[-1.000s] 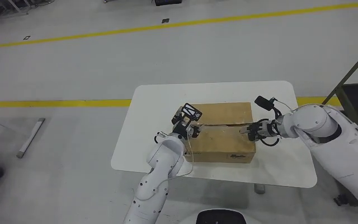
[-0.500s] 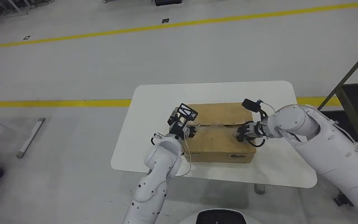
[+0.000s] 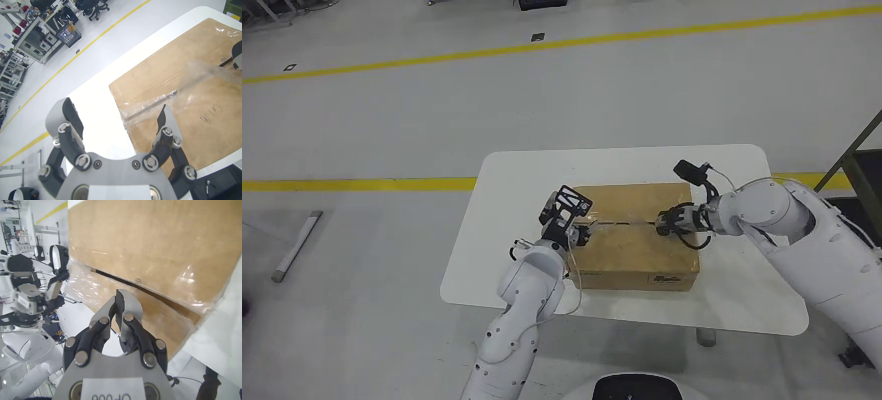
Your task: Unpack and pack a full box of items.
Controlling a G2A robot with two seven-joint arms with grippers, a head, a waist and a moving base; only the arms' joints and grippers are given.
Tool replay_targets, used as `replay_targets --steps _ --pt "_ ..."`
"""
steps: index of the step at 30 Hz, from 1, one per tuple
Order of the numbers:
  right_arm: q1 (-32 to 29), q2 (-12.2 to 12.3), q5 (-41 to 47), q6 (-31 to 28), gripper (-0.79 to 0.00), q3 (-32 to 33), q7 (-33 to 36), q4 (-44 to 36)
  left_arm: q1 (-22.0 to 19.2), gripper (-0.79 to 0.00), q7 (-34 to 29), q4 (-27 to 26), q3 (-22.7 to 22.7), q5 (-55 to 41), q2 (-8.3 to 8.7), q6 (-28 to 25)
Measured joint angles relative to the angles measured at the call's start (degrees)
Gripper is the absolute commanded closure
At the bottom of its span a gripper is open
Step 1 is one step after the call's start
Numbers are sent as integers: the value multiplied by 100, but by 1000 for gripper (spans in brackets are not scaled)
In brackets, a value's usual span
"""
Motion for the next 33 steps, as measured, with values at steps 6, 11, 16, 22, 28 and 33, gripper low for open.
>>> replay_targets --steps 6,11,16,22,28,33 --pt "-51 64 -98 11 0 266 -21 61 -11 -785 22 10 -3 -6 5 -49" --pt "-309 119 503 10 -179 701 35 -50 -14 -785 31 -14 -79 -17 17 -38" --pt "-1017 193 1033 -156 0 1195 -305 -700 14 -785 65 -69 -153 26 35 -31" --pt "-1955 252 571 -121 0 1130 -675 -1723 117 -785 101 -131 -260 148 69 -25" --pt "-2026 243 199 14 0 937 -783 -1668 178 -785 88 -172 -308 161 86 -49" --pt "-1758 211 -75 185 0 802 -854 -1376 182 -785 81 -212 -268 161 85 -40"
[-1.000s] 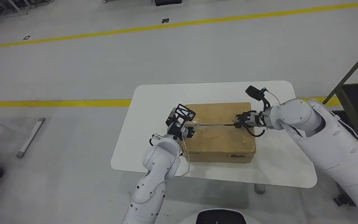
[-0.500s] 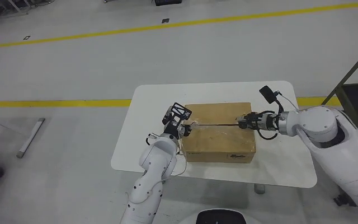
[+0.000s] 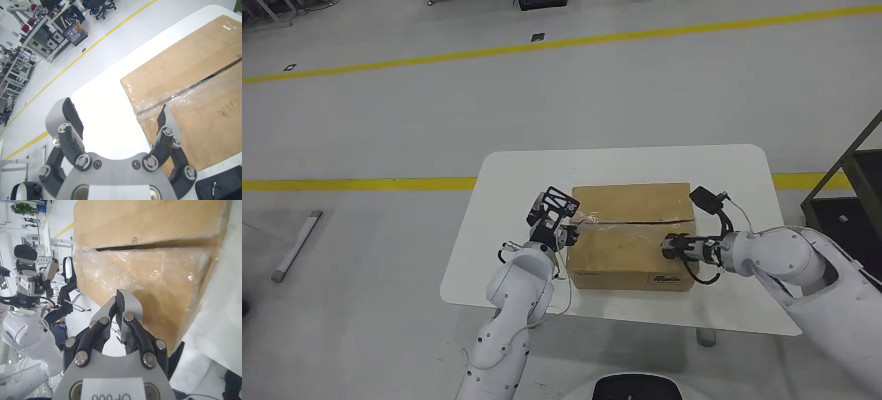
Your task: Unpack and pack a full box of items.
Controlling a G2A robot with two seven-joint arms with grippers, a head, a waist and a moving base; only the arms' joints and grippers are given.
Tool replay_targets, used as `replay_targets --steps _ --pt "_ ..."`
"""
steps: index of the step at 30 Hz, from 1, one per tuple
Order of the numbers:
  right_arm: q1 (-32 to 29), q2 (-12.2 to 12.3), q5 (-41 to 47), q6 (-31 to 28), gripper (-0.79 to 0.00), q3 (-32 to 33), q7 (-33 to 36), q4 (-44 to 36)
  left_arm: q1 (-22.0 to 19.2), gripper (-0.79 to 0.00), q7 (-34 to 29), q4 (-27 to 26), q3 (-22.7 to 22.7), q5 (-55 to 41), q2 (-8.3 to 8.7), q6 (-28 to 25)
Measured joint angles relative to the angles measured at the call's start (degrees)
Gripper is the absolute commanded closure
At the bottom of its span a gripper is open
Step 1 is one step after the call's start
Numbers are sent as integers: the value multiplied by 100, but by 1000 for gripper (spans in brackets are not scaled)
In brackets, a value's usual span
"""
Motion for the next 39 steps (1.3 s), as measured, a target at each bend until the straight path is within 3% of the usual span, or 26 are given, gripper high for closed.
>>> replay_targets --steps 8,14,24,28,39 --pt "305 -9 -575 192 0 -97 -58 212 28 -785 -10 -22 14 4 5 14" --pt "370 -15 -530 174 0 53 -191 155 38 -785 -1 -43 22 13 9 33" --pt "-168 -55 805 -328 0 340 -123 -407 93 -785 -29 -193 -47 81 25 126" --pt "-280 -72 467 -281 0 85 -235 -359 89 -785 -18 -199 -45 67 27 126" --pt "105 -94 -675 110 0 -201 -407 136 58 -785 -1 -172 8 46 24 98"
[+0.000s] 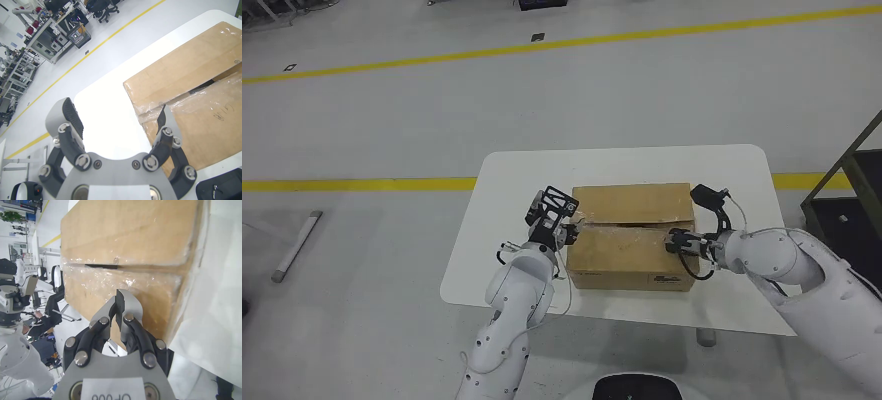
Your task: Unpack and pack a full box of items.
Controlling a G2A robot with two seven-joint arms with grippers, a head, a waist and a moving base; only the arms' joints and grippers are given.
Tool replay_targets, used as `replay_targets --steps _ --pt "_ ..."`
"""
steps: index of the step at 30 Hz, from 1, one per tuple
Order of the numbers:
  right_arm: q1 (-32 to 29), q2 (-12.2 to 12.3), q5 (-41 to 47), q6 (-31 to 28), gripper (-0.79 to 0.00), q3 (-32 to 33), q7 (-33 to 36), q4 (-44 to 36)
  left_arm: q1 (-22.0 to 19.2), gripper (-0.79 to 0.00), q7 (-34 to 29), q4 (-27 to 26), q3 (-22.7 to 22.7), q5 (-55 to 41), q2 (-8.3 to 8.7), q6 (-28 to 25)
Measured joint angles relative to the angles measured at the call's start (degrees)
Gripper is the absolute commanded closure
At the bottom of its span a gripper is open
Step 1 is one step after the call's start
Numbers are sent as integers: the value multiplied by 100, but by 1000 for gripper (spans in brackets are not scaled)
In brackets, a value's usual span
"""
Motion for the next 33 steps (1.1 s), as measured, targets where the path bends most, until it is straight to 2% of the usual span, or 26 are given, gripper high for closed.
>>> replay_targets --steps 10,19,20,21,23,24,25,27,33 --pt "211 0 -508 167 0 92 -123 -20 16 -785 2 -10 17 26 6 -6" --pt "-147 54 98 -3 0 870 -248 -88 43 -785 -3 -10 15 24 11 -5" --pt "-210 54 313 -49 -89 985 -237 -104 43 -785 -3 -12 13 24 12 -6" --pt "-317 48 716 -130 -277 1167 -159 -105 43 -785 -4 -14 7 24 13 -4" --pt "-491 49 1443 -244 -366 1460 51 -29 42 -785 -10 -17 -3 24 15 -2" --pt "-587 62 1844 -284 -505 1640 201 27 43 -785 -12 -19 -8 21 16 1" --pt "-646 78 2036 -279 -566 1750 317 50 45 -785 -12 -21 -12 15 17 2" --pt "-711 121 2180 -201 -517 1938 601 47 50 -785 -13 -21 -13 7 18 -4" --pt "-591 205 1579 110 -480 1870 1091 11 12 -785 10 21 46 -28 13 -58"
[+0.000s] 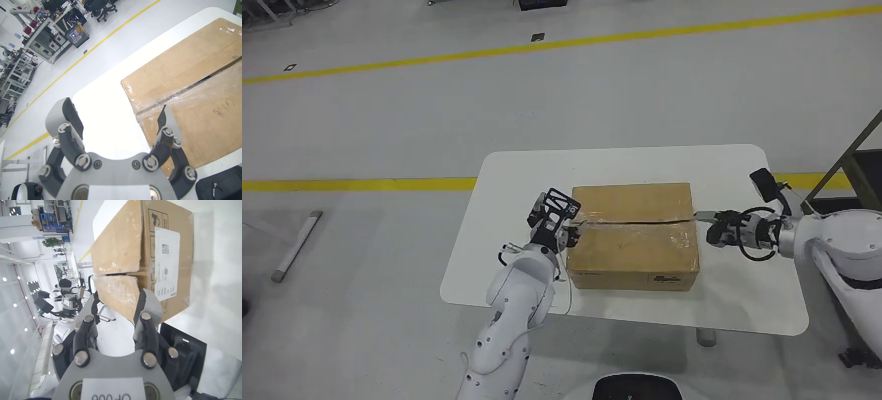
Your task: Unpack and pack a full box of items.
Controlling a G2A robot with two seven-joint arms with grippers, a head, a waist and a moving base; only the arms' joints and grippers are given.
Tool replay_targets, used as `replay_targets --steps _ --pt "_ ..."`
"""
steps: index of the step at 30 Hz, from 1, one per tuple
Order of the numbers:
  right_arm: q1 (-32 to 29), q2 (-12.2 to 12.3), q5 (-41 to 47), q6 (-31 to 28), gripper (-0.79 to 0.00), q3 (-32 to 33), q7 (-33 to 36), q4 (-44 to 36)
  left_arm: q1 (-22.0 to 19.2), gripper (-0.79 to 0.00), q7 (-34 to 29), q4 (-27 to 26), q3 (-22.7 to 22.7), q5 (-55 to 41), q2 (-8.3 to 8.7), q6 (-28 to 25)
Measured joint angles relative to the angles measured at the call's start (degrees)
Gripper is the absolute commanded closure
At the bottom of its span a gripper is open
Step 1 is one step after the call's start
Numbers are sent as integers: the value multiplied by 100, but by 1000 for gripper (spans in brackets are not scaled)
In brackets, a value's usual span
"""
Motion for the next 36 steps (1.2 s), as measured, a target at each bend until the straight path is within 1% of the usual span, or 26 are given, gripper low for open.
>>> replay_targets --steps 1,2,3,5,8,14,16,19,23,26,30,31,32,33,35,36 --pt "45 2 -86 26 -425 -64 37 11 -7 -785 3 7 7 -1 -1 1" --pt "98 3 -164 40 -409 -129 64 29 -12 -785 4 13 11 -2 -1 3" --pt "180 0 -235 41 -376 -221 101 57 -17 -785 5 19 14 -3 -2 7" --pt "316 -8 -320 44 -366 -354 141 114 -23 -785 1 32 9 -5 -2 16" --pt "556 -23 -560 119 -372 -640 251 216 -32 -785 -13 41 -8 -18 -1 43" --pt "1140 -72 -1234 377 -357 -1373 657 414 -35 -785 -27 42 -13 -13 0 74" --pt "1316 -98 -1327 428 -360 -1560 741 504 -39 -785 -35 39 -16 -13 1 85" --pt "1517 -129 -1503 489 -385 -1805 834 646 -40 -785 -41 38 -23 -23 1 100" --pt "1678 -176 -1522 470 -382 -2013 846 777 -39 -785 -42 38 -29 -23 3 105" --pt "1748 -224 -1476 416 -388 -2168 735 863 -38 -785 -44 35 -30 -19 3 115" --pt "1848 -309 -1425 322 -388 -2367 362 1001 -48 -785 -31 38 -23 -19 4 108" --pt "1864 -328 -1401 304 -425 -2398 282 1023 -52 -785 -29 38 -22 -21 4 104" --pt "1879 -346 -1344 281 -517 -2415 201 1046 -55 -785 -27 38 -23 -21 4 102" --pt "1905 -369 -1264 242 -548 -2420 76 1083 -59 -785 -26 38 -27 -21 5 102" --pt "1944 -401 -1126 155 -514 -2412 -103 1131 -62 -785 -29 37 -37 -22 7 101" --pt "1955 -421 -1035 95 -529 -2406 -210 1151 -64 -785 -34 37 -43 -18 8 99"
